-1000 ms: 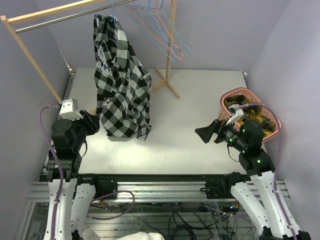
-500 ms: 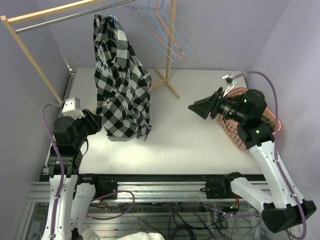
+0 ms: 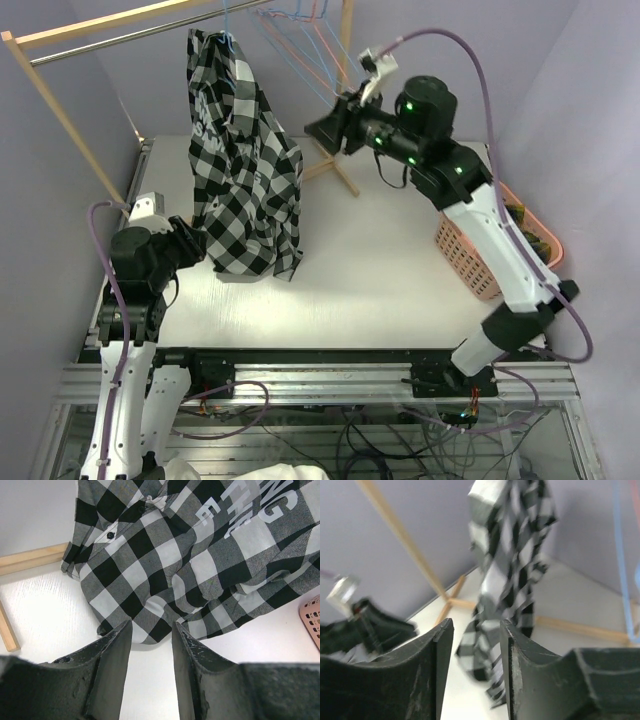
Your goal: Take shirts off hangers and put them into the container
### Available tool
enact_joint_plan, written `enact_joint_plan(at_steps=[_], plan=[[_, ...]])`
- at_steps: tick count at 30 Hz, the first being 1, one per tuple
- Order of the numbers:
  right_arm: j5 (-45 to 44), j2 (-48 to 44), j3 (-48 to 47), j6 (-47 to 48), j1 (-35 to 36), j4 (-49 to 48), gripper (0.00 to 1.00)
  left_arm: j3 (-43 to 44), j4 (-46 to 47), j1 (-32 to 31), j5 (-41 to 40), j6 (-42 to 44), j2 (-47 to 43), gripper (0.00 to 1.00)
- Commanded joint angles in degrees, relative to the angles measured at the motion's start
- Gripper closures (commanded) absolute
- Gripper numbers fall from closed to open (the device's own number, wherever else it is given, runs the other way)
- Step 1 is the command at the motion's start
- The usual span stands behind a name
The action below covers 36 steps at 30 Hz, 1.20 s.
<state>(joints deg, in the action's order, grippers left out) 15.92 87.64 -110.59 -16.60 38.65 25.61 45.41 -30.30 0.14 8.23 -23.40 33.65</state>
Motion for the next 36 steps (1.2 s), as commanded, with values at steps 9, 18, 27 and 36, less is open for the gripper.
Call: enact_joint_plan(at_steps=[9,18,27,36], plan=[[-12.80,14.50,-18.02,10.02,2.26,4.04,0.51,-0.23,0.85,-0.41,1.79,-0.33,-0.12,0.52],[-14.63,16.00,-16.83,11.41,5.91,1.57,0.48,-0.23,0.69,-0.41,1.45,-0.51,-0.43,0.52],[-16.67,18.89,-17.81,12.76,8.48,1.68,0.48,-0.23,0.60,-0.41,1.57,-0.60,-0.50,0.53],[-21.27,20.58,-17.54,13.70,10.38,-1.59,0.85,-0.14,0.51,-0.41,1.46,-0.68,-0.51,0.53]])
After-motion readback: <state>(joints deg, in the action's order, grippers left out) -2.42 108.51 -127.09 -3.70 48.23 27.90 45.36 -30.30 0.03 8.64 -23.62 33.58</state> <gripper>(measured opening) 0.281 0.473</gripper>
